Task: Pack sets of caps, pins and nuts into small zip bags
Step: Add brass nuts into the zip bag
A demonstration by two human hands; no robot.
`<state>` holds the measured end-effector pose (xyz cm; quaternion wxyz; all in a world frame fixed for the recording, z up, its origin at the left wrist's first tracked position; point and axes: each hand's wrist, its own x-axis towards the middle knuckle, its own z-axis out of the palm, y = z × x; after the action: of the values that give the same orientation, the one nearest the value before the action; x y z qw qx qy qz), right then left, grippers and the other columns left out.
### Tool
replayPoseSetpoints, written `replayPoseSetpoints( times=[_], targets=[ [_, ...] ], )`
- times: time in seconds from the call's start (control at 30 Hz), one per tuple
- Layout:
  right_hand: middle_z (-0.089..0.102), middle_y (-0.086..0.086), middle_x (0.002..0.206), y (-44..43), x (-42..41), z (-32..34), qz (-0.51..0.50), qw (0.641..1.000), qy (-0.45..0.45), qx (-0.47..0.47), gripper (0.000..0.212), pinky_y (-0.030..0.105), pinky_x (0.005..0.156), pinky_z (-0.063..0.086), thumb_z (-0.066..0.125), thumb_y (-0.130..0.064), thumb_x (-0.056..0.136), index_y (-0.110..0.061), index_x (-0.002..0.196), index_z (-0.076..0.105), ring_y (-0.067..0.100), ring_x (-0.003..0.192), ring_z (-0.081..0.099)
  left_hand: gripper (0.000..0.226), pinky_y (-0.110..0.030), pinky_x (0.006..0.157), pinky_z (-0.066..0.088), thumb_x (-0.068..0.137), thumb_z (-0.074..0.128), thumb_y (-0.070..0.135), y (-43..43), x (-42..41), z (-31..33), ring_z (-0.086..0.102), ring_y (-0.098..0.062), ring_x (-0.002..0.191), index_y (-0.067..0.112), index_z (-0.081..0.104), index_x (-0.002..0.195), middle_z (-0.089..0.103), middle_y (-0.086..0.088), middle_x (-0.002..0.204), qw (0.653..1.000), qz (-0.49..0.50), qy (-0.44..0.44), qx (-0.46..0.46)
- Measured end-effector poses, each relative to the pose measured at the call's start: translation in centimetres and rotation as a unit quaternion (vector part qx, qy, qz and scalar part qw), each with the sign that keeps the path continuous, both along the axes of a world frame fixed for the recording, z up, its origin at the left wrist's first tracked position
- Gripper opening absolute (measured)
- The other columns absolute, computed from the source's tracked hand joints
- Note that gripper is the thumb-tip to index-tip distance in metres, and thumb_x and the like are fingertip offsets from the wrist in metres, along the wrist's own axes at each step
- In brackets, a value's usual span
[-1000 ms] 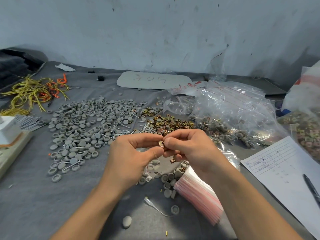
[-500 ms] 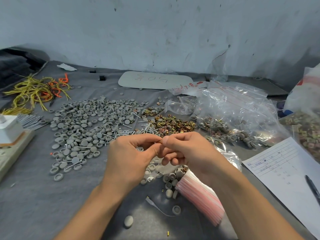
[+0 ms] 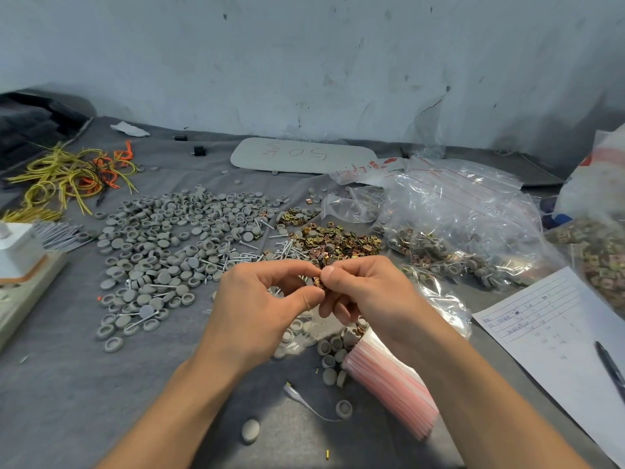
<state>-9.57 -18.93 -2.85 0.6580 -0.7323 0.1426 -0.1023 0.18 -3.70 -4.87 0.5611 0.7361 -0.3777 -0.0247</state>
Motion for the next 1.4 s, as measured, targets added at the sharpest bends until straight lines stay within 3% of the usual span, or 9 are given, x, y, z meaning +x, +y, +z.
replayPoseSetpoints(
  times=[0.37, 0.57, 0.73, 0.9, 1.0, 1.1, 1.17, 1.27, 1.4],
  targets=[
    [0.049, 0.004, 0.047, 0.0, 0.2, -0.4, -0.016, 0.999, 0.044, 0.016, 0.047, 0.017, 0.042, 0.030, 0.054, -0.013, 0.105, -0.013, 0.059, 0.065, 0.010, 0.041, 0.038, 0.018, -0.007, 0.069, 0.047, 0.085, 0.082, 0.022, -0.3, -0.2, 0.0, 0.070, 0.001, 0.077, 0.040, 0.079, 0.083, 0.074, 0.023, 0.077, 0.999, -0.010, -0.037, -0.013],
    [0.063, 0.014, 0.065, -0.2, 0.2, -0.7, 0.008, 0.994, 0.050, 0.099, 0.036, 0.023, 0.048, 0.038, 0.054, -0.011, 0.105, -0.012, 0.076, 0.075, 0.017, 0.050, 0.047, 0.016, -0.014, 0.067, 0.052, 0.083, 0.083, 0.016, -0.5, -0.1, -0.4, 0.072, -0.005, 0.071, 0.032, 0.081, 0.082, 0.076, 0.015, 0.073, 0.999, 0.005, -0.024, -0.031],
    [0.068, 0.016, 0.076, -0.3, 0.1, -0.7, 0.045, 0.989, 0.040, 0.131, 0.022, 0.026, 0.055, 0.044, 0.057, -0.007, 0.102, -0.002, 0.089, 0.074, 0.020, 0.056, 0.058, 0.015, -0.020, 0.060, 0.053, 0.085, 0.073, 0.032, -0.6, -0.3, -0.4, 0.067, -0.008, 0.062, 0.024, 0.083, 0.091, 0.075, 0.002, 0.069, 0.995, -0.016, 0.056, -0.076],
    [0.070, 0.010, 0.075, 0.0, 0.2, -0.6, 0.045, 0.987, 0.029, 0.152, 0.021, 0.021, 0.053, 0.049, 0.059, -0.005, 0.101, -0.006, 0.085, 0.072, 0.017, 0.057, 0.062, 0.015, -0.023, 0.053, 0.047, 0.093, 0.073, 0.022, -0.6, 0.0, -0.7, 0.055, -0.007, 0.051, 0.031, 0.083, 0.087, 0.065, -0.001, 0.056, 0.997, 0.014, 0.048, -0.060],
    [0.069, 0.008, 0.070, 0.0, 0.2, -0.5, 0.012, 0.988, 0.026, 0.149, 0.021, 0.021, 0.051, 0.046, 0.057, -0.007, 0.103, -0.005, 0.086, 0.070, 0.016, 0.053, 0.060, 0.018, -0.019, 0.064, 0.050, 0.089, 0.073, 0.027, -0.1, -0.2, 0.0, 0.062, -0.007, 0.060, 0.037, 0.081, 0.101, 0.068, 0.001, 0.062, 0.994, -0.006, 0.088, -0.058],
    [0.067, 0.008, 0.067, -0.2, 0.0, -0.4, -0.013, 0.990, 0.024, 0.137, 0.020, 0.020, 0.048, 0.042, 0.059, -0.007, 0.102, -0.003, 0.087, 0.071, 0.016, 0.050, 0.057, 0.061, -0.029, 0.098, 0.048, 0.064, 0.076, 0.034, 1.4, 1.0, 1.0, 0.064, 0.004, 0.108, 0.051, 0.069, 0.122, 0.073, 0.018, 0.113, 0.989, -0.095, 0.073, 0.082],
    [0.066, 0.010, 0.065, -0.6, -0.2, -0.3, -0.033, 0.991, 0.025, 0.126, 0.020, 0.019, 0.045, 0.039, 0.060, -0.006, 0.101, -0.001, 0.087, 0.072, 0.015, 0.048, 0.054, 0.082, -0.031, 0.118, 0.030, 0.058, 0.075, 0.042, 2.5, 1.6, 1.7, 0.035, 0.017, 0.138, 0.064, 0.052, 0.133, 0.044, 0.040, 0.145, 0.957, -0.161, 0.001, 0.243],
    [0.067, 0.013, 0.064, -0.9, -0.5, -0.3, -0.050, 0.996, 0.047, 0.057, 0.022, 0.019, 0.043, 0.037, 0.064, -0.006, 0.098, -0.003, 0.079, 0.075, 0.016, 0.046, 0.049, 0.109, -0.028, 0.125, 0.009, 0.064, 0.077, 0.035, 3.8, 2.1, 2.1, -0.006, 0.019, 0.147, 0.076, 0.015, 0.143, 0.006, 0.050, 0.155, 0.894, -0.211, -0.063, 0.390],
    [0.073, 0.008, 0.065, -0.7, -0.7, -0.2, -0.044, 0.985, 0.112, -0.122, 0.022, 0.024, 0.051, 0.042, 0.071, -0.014, 0.091, -0.011, 0.071, 0.078, 0.014, 0.047, 0.048, 0.118, -0.039, 0.129, 0.000, 0.074, 0.073, 0.021, 3.5, 1.5, 1.2, -0.012, 0.004, 0.152, 0.082, -0.005, 0.137, 0.002, 0.026, 0.168, 0.857, -0.199, -0.116, 0.461]
  ],
)
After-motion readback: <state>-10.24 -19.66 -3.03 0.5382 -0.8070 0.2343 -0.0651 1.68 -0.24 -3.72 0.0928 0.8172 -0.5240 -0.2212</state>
